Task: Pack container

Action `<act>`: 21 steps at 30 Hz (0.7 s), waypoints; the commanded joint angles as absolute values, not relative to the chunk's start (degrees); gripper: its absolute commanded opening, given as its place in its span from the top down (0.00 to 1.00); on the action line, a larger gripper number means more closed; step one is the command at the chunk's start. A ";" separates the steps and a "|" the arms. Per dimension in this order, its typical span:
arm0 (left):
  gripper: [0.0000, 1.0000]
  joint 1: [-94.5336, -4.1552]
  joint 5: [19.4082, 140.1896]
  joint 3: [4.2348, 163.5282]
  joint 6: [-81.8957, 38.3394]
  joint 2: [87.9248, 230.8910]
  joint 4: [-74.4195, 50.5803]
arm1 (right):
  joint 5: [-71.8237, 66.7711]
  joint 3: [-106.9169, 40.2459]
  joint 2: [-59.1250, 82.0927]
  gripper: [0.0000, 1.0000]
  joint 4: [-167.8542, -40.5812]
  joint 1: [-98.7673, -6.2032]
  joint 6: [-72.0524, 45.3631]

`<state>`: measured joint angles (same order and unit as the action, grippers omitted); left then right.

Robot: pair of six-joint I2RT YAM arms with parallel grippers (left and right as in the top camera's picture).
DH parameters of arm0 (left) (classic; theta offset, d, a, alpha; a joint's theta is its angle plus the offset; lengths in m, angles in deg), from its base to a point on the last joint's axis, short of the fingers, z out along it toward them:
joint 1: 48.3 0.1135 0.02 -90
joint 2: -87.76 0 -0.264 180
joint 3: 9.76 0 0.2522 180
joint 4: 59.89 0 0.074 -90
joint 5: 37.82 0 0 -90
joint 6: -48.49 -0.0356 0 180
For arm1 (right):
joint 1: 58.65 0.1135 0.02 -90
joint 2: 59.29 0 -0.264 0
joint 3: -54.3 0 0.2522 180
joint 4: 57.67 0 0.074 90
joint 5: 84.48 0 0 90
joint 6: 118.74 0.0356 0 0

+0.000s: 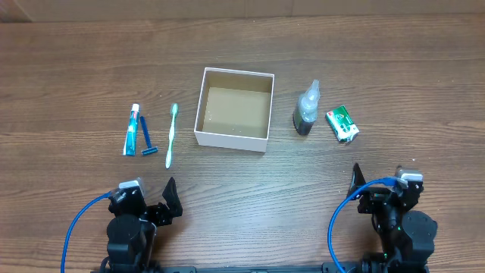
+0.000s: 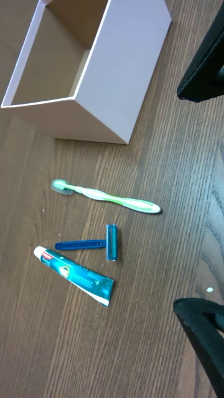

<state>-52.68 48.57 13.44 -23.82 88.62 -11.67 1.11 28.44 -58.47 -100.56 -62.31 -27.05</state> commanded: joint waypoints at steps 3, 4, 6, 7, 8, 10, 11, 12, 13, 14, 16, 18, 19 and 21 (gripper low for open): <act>0.00 -52.33 49.20 12.80 -23.30 87.97 -11.69 | -16.11 28.05 -59.10 0.00 -91.05 -62.03 -13.74; 0.00 -52.33 49.20 12.80 -23.30 87.97 -11.69 | -16.66 27.42 -58.99 0.00 -90.02 -62.03 -12.65; 0.00 -52.33 49.20 12.80 -23.30 87.97 -11.69 | -16.61 24.73 -57.55 0.00 -90.07 -62.03 -9.93; 0.00 -52.33 49.20 12.80 -23.30 87.97 -11.71 | -16.48 23.04 -56.13 0.00 -90.55 -62.03 -8.80; 0.00 -52.33 49.20 12.80 -23.30 87.97 -11.69 | -16.42 20.44 -53.60 0.00 -91.68 -62.03 -8.56; 0.00 -52.33 49.20 12.80 -23.30 87.97 -11.71 | -15.87 13.65 -45.86 0.00 -95.57 -62.03 -9.59; 0.00 -52.33 49.20 12.80 -23.30 87.97 -11.69 | -15.39 10.39 -42.10 0.00 -97.96 -62.03 -10.42; 0.00 -52.33 49.20 12.80 -23.30 87.97 -11.69 | -14.89 5.41 -36.61 0.00 -101.74 -62.03 -12.03; 0.00 -52.33 49.20 12.80 -23.30 87.97 -11.71 | -14.67 1.06 -32.02 0.00 -105.19 -62.03 -13.80; 0.00 -52.33 49.20 12.80 -23.30 87.97 -11.71 | -13.95 -5.76 -25.31 0.00 -110.65 -62.03 -15.88; 0.00 -52.33 49.20 12.80 -23.30 87.97 -11.69 | -12.98 -15.77 -16.18 0.00 -119.05 -62.03 -18.96; 0.00 -52.33 49.20 12.80 -23.30 87.97 -11.69 | -13.03 -28.73 -5.29 0.00 -130.22 -62.03 -20.64; 0.00 -52.33 49.20 12.80 -23.30 87.97 -11.69 | -14.12 -33.87 -1.12 0.00 -134.00 -62.03 -20.67; 0.00 -52.33 49.20 12.80 -23.30 87.97 -11.69 | -18.34 -41.17 4.83 0.00 -137.39 -62.03 -21.34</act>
<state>-52.68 48.57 13.35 -23.80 88.54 -11.58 -14.12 -30.11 -2.78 -134.28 -62.31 -18.26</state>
